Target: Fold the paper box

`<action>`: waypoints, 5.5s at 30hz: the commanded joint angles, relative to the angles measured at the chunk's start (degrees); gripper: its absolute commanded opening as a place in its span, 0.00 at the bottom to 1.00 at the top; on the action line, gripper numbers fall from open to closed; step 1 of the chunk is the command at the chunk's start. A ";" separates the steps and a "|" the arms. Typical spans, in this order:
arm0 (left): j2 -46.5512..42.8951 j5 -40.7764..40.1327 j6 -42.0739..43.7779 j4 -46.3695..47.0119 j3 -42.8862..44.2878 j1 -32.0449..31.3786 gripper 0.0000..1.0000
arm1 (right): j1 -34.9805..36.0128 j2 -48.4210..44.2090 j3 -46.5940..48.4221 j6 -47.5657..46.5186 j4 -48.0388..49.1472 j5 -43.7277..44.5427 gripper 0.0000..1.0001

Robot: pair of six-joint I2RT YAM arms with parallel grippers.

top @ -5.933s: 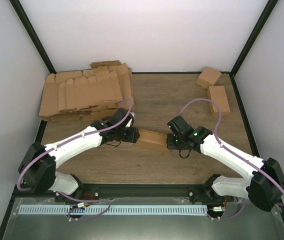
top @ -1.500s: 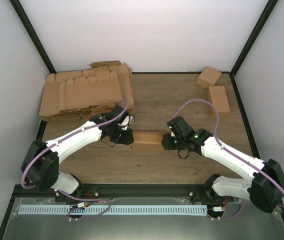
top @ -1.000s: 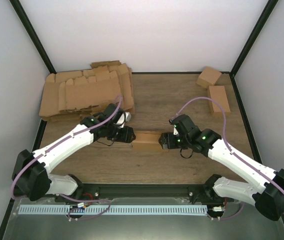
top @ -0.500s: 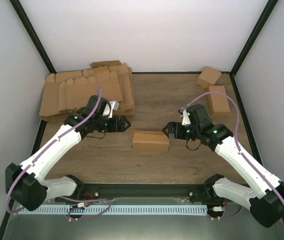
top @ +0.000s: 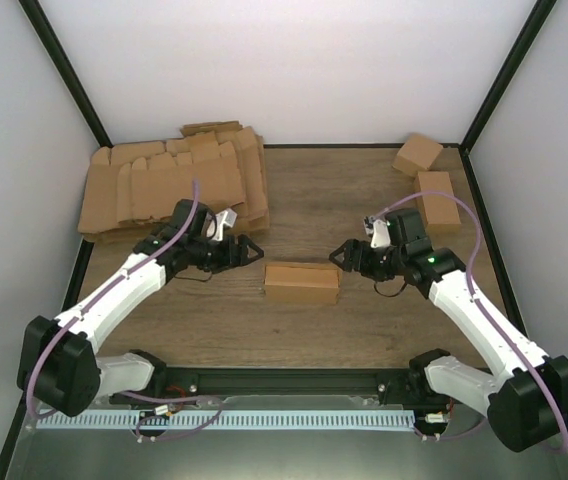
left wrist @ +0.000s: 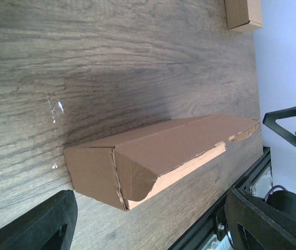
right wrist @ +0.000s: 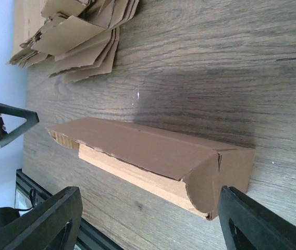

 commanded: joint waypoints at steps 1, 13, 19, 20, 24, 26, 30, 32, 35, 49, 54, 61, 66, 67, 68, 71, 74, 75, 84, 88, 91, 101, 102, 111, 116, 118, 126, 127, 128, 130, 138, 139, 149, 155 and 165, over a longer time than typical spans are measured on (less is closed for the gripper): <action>0.86 4.57 -1.86 5.93 -2.26 0.30 0.79 | -0.62 -0.80 -0.48 0.98 1.10 -0.11 0.73; 3.08 7.15 -5.02 11.04 -5.93 0.13 0.73 | -0.56 1.70 -2.99 3.59 5.50 -3.30 0.67; 3.40 7.89 -6.75 13.40 -7.13 -0.21 0.71 | -0.61 1.86 -5.65 5.97 8.18 -5.77 0.65; 3.56 8.00 -7.06 13.76 -7.27 -0.37 0.71 | -0.61 1.87 -6.12 6.35 8.64 -6.15 0.65; 3.92 8.36 -7.66 14.76 -7.74 -0.79 0.69 | -0.61 2.13 -7.88 7.52 10.47 -7.80 0.63; 3.97 8.39 -7.84 15.03 -7.93 -0.93 0.68 | -0.58 2.09 -8.28 8.06 11.09 -8.53 0.61; 4.16 8.44 -8.11 15.55 -8.26 -1.19 0.67 | -0.54 1.98 -8.62 8.33 11.20 -8.83 0.60; 4.29 8.53 -8.21 15.76 -8.44 -1.40 0.65 | -0.61 2.00 -8.81 8.60 11.29 -8.97 0.59; 4.51 8.62 -8.24 16.26 -8.70 -1.80 0.63 | -0.59 2.02 -9.27 9.26 11.70 -9.16 0.58; 4.99 8.38 -8.31 17.09 -9.52 -2.86 0.60 | -0.54 1.61 -7.47 10.88 9.96 -10.05 0.52; 5.18 8.29 -8.28 17.20 -9.83 -3.14 0.59 | -0.53 1.44 -8.16 11.37 10.75 -10.37 0.40; 5.20 8.04 -8.29 17.20 -10.03 -3.48 0.59 | -0.45 1.84 -8.25 11.54 10.94 -10.73 0.33; 5.35 7.94 -8.28 17.36 -10.07 -3.66 0.59 | -0.45 1.91 -8.67 11.47 11.00 -10.17 0.30; 5.36 7.91 -8.31 17.37 -10.05 -3.64 0.58 | -0.43 2.03 -8.85 11.34 10.91 -9.93 0.30; 5.36 7.86 -8.30 17.37 -9.96 -3.73 0.58 | -0.43 2.07 -9.02 11.08 10.75 -9.55 0.30; 5.43 7.72 -8.25 17.21 -9.75 -3.73 0.59 | -0.40 1.97 -9.65 10.48 10.38 -8.80 0.30; 5.53 7.61 -8.30 17.07 -9.67 -3.83 0.59 | -0.41 1.79 -10.06 9.57 9.44 -7.74 0.30; 5.53 7.59 -8.27 17.03 -9.60 -3.83 0.58 | -0.44 1.79 -9.89 9.12 8.96 -7.15 0.30; 6.06 7.14 -8.31 16.04 -8.43 -3.85 0.58 | -0.40 2.27 -5.85 3.48 2.65 -1.40 0.34; 6.23 6.97 -8.05 15.63 -8.01 -3.87 0.58 | -0.49 2.49 -5.44 2.52 2.60 -2.19 0.38; 6.40 6.93 -7.96 15.48 -7.86 -3.88 0.58 | -0.45 2.32 -5.19 2.51 3.16 -3.26 0.40; 5.89 6.41 -7.60 14.74 -7.65 -3.83 0.58 | -0.44 0.80 -4.03 2.62 3.65 -3.91 0.51; 5.88 6.41 -7.58 14.74 -7.66 -3.88 0.59 | -0.43 0.55 -3.77 2.82 4.04 -4.37 0.52; 5.32 6.16 -7.39 14.03 -6.87 -3.86 0.67 | -0.89 2.53 -0.75 6.32 5.94 -4.66 0.80; 2.78 5.12 -7.52 13.05 -6.00 -3.77 0.81 | -0.88 2.94 -0.17 6.91 5.99 -1.86 0.81; 2.19 4.80 -8.16 12.98 -5.86 -3.39 0.83 | -0.95 3.29 -0.19 7.48 6.14 -1.58 0.78; 2.89 6.34 -12.69 17.83 -8.02 -2.58 0.88 | -0.96 2.15 -2.23 15.84 8.01 1.40 0.71; 2.89 6.51 -13.30 18.39 -8.31 -2.56 0.89 | -0.95 1.74 -3.18 17.20 8.63 1.35 0.71; 2.94 6.58 -13.70 18.81 -8.57 -2.55 0.89 | -0.90 1.48 -3.68 18.46 9.00 1.23 0.71; 3.07 6.86 -14.45 19.40 -8.98 -2.57 0.88 | -0.98 1.11 -4.81 20.24 9.90 0.42 0.69; 4.19 6.91 -15.10 19.86 -10.49 -2.54 0.81 | -0.97 1.20 -8.07 21.78 11.45 0.72 0.57; 4.22 6.81 -15.08 19.91 -10.68 -2.57 0.80 | -0.93 1.27 -8.26 21.74 11.39 0.63 0.56; 5.06 6.97 -14.86 20.08 -11.69 -2.65 0.71 | -0.97 1.15 -10.52 20.99 11.87 0.31 0.44; 5.31 7.19 -14.64 20.36 -12.02 -2.78 0.65 | -0.97 0.98 -11.54 20.39 11.94 -0.72 0.39; 5.14 7.28 -14.72 20.62 -12.92 -2.85 0.63 | -0.94 -0.59 -15.28 20.10 12.29 -1.90 0.37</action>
